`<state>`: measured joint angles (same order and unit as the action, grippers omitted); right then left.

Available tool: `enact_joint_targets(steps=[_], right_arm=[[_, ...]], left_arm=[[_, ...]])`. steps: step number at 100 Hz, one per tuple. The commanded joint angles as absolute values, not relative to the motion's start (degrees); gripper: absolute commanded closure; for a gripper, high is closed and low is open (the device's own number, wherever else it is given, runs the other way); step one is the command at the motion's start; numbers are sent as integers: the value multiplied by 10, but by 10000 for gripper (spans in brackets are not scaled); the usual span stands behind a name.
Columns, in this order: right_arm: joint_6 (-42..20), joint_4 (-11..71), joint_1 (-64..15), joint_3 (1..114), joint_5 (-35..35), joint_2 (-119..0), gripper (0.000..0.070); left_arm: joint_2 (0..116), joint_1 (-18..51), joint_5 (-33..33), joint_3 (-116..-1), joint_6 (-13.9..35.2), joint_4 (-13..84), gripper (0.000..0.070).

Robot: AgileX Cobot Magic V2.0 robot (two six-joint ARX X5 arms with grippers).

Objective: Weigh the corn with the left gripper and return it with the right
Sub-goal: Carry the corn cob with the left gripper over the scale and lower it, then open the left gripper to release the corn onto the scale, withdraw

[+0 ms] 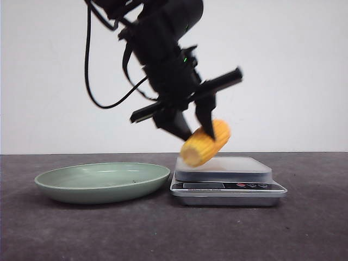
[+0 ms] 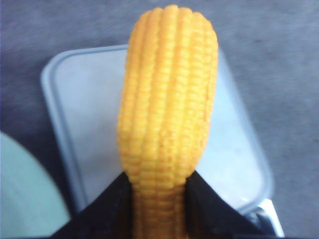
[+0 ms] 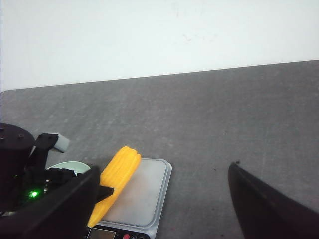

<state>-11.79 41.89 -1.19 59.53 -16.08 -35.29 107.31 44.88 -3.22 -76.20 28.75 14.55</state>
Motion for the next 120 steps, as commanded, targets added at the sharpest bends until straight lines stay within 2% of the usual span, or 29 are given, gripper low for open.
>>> enact_joint_targets(steps=[1,7,11,18,22,58,70,107,120], right_arm=[[-111,417,-14,606,-161,-355,185],[-111,417,-14,606,-161,-355,185],[-111,417,-14,606,-161,-355,185],[-109,417,-14,606,-161,-355,185],[-109,417,-14,606,-161,-355,185],[-109,422,-14,606,-161,-355,185],[-109,425,-14,606,-161,-355,185],[-104,437,-14,606,-161,-355,185],[-102,438,-14,606,-161,-355,184]], left_arm=[[1083,455,-33,-774,289,134,696],[1083,454,-32,-774,285,130,692],[1083,454,-31,-774,286,130,632],[1083,454,-31,-774,282,129,474],[1083,454,-31,-774,279,128,420],[1083,454,-12,-774,275,120,411],[1083,454,-12,-774,275,121,285],[1082,454,-13,-775,263,123,284],[1081,454,-13,-796,252,152,270]])
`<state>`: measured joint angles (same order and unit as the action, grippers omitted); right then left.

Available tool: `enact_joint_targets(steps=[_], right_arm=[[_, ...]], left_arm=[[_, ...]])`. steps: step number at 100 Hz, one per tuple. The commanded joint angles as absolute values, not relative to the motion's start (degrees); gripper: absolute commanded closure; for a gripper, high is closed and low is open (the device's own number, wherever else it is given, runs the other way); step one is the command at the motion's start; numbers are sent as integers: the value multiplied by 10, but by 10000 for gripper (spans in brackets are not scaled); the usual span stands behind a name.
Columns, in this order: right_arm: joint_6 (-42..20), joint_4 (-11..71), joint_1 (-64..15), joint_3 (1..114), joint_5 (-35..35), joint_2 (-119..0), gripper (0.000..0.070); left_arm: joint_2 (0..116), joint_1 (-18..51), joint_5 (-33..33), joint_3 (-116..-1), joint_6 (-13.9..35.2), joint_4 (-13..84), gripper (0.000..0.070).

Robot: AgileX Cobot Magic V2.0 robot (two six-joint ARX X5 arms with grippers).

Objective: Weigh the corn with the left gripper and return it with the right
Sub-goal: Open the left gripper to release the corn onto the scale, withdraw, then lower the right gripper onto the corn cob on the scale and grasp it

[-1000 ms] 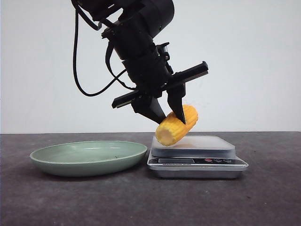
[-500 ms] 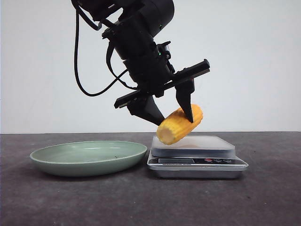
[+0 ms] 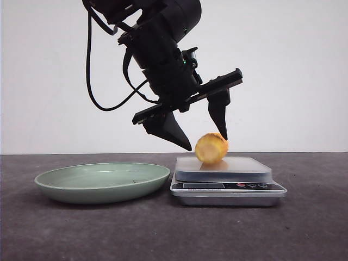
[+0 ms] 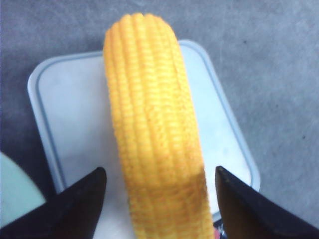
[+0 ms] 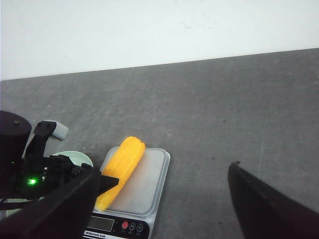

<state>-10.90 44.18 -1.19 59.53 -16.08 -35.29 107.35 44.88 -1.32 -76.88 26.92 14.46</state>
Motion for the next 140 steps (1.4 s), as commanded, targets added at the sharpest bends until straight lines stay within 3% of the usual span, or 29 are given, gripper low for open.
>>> enact_joint_targets(steps=[1,22,43,67,82,91,111,124,140], right_arm=[[-102,438,-14,606,-161,-355,185],[-100,438,-14,606,-148,-355,185],[-101,441,-14,606,-150,-355,185],[-105,448,-14,606,-167,-355,184],[-103,448,-14,606,-175,-355,184],[-103,446,-18,606,-185,-355,184],[-100,432,-43,606,-185,-376,185],[-101,415,-63,606,-184,-398,184],[-105,386,-95,606,-178,-439,184]], left_arm=[[1081,454,-13,-799,251,155,269],[1045,453,-13,-858,222,211,265],[920,454,-22,-878,168,230,266],[722,447,-138,-878,86,329,266],[597,439,-173,-878,79,406,266],[528,438,-237,-878,65,467,266],[404,438,-326,-878,87,589,269],[346,438,-429,-877,88,673,271],[294,438,-453,-877,163,781,270]])
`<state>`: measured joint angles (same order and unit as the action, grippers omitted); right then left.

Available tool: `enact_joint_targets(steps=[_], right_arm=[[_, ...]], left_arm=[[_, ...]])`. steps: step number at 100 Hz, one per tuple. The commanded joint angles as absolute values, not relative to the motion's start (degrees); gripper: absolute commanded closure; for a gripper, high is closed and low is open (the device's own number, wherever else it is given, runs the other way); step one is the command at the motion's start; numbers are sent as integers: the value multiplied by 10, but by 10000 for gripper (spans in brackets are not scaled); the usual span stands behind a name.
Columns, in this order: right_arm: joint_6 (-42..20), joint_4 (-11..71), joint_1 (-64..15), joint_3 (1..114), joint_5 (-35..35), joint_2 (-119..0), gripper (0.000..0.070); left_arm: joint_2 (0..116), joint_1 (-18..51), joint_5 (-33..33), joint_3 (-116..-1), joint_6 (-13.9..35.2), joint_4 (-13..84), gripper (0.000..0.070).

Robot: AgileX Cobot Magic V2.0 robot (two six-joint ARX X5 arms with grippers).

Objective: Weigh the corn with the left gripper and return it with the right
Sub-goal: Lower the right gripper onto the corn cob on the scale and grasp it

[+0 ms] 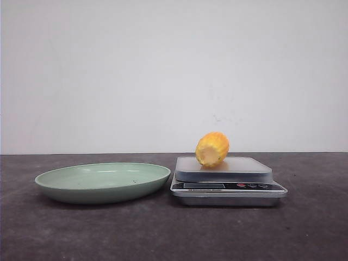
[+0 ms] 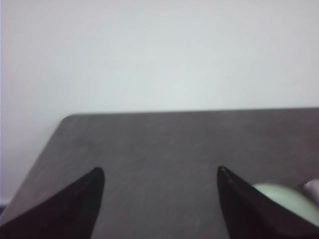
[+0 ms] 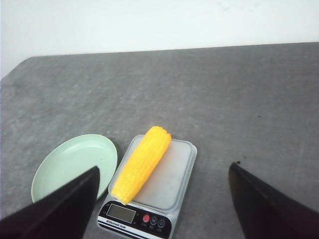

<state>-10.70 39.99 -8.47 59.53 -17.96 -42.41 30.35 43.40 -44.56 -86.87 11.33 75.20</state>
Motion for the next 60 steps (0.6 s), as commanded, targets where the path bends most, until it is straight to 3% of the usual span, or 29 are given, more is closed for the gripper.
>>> enact_joint_targets(steps=[1,29,60], right_arm=[[-105,384,-97,606,-178,-442,184],[-117,308,-200,606,-113,-561,147],[-145,236,-297,606,-39,-733,143]], left_arm=[[291,438,-454,-877,167,787,270],[231,437,-426,-876,209,826,269],[223,437,-397,-873,218,827,269]])
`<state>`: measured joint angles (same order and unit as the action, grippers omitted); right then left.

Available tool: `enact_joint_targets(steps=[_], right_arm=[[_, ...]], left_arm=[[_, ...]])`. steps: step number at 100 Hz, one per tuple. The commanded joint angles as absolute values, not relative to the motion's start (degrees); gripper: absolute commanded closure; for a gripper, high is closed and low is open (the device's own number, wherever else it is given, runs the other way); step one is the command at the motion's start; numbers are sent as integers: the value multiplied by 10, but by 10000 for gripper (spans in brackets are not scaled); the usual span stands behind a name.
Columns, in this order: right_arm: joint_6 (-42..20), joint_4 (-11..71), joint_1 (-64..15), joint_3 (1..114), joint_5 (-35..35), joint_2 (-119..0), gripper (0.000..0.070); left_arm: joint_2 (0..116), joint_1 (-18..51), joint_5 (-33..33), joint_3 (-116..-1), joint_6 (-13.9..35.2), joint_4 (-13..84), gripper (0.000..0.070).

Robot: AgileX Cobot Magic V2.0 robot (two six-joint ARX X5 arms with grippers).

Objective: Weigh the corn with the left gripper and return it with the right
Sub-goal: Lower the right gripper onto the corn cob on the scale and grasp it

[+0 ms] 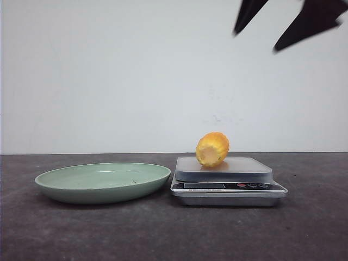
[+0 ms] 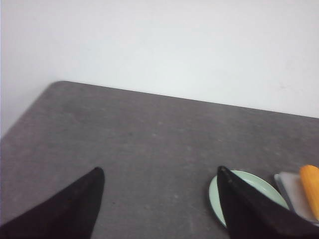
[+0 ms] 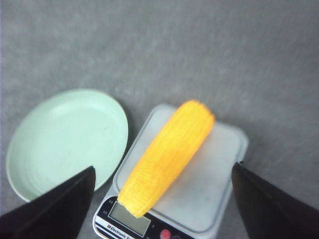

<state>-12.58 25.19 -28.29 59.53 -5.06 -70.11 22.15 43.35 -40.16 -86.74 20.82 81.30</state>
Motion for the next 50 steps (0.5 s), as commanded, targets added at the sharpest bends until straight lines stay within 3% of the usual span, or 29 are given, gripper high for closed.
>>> enact_joint_targets(steps=[1,50], right_arm=[[-146,234,-299,606,-37,-739,142],[-195,155,-333,606,7,-927,133]], left_arm=[[223,437,-397,-872,219,827,269],[223,437,-374,-840,219,827,269]])
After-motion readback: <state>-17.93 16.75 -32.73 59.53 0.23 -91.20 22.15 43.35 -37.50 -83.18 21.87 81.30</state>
